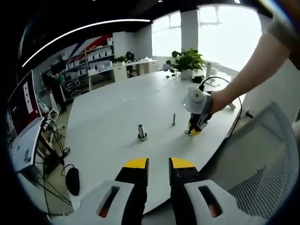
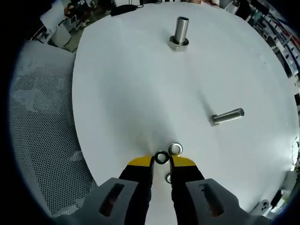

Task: Place the washer onto the threaded stud by aligning its center hole with the stud, sliding it down to the base, and recovering from edge contact or off-axis alignment until the washer reaches the visible bottom stop.

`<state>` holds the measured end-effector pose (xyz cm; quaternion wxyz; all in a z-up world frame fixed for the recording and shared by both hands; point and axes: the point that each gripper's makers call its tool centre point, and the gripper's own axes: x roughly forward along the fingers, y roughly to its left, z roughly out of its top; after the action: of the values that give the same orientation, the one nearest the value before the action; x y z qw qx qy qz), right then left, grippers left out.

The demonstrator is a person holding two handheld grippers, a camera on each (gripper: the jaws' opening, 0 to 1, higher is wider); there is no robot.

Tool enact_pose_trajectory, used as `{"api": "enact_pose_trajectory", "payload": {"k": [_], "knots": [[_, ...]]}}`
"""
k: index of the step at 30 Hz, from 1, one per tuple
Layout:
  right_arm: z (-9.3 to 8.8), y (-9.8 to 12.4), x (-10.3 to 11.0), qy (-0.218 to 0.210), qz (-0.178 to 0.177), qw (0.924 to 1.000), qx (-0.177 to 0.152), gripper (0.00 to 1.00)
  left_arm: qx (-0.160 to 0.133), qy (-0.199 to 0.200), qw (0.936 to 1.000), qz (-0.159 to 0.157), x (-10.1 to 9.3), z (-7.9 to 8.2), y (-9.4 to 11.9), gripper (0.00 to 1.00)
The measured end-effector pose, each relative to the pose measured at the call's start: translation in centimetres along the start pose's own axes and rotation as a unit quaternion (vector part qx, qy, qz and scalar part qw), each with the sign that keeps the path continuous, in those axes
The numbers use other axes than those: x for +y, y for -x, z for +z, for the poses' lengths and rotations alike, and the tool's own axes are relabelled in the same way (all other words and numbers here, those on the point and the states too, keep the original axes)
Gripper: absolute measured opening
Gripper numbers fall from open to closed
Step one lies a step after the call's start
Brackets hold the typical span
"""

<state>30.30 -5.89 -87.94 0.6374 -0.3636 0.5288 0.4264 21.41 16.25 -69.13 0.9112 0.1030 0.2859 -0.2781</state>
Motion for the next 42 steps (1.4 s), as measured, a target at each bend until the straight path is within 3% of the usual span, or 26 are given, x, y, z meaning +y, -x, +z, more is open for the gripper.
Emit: {"api": "enact_pose_trajectory", "payload": {"k": [2,5,10,21,28,40,42], "knots": [[0.0,0.0,0.1,0.014,0.001,0.9998,0.017,0.16,-0.002,-0.001,1.0000,-0.002,-0.1,0.1,0.0,0.15],[0.0,0.0,0.1,-0.001,-0.010,0.9989,0.045,0.16,-0.001,-0.001,1.0000,-0.005,-0.2,0.0,0.0,0.15],[0.0,0.0,0.3,0.004,-0.020,0.9978,0.064,0.15,-0.002,0.001,1.0000,-0.005,-0.1,0.1,0.0,0.14],[-0.2,0.1,0.1,-0.023,-0.017,0.9989,0.038,0.15,-0.007,0.007,0.9999,-0.009,-0.1,0.2,0.1,0.14],[-0.3,0.2,0.0,-0.045,-0.020,0.9987,-0.016,0.14,-0.023,0.017,0.9995,-0.014,-0.1,0.7,0.3,0.15],[-0.9,0.5,0.2,-0.070,-0.011,0.9972,-0.021,0.13,-0.029,0.016,0.9992,-0.021,-0.5,1.0,0.3,0.17],[-1.2,0.7,0.0,-0.074,-0.014,0.9969,-0.021,0.13,-0.041,0.016,0.9987,-0.025,-0.7,1.4,0.5,0.17]]}}
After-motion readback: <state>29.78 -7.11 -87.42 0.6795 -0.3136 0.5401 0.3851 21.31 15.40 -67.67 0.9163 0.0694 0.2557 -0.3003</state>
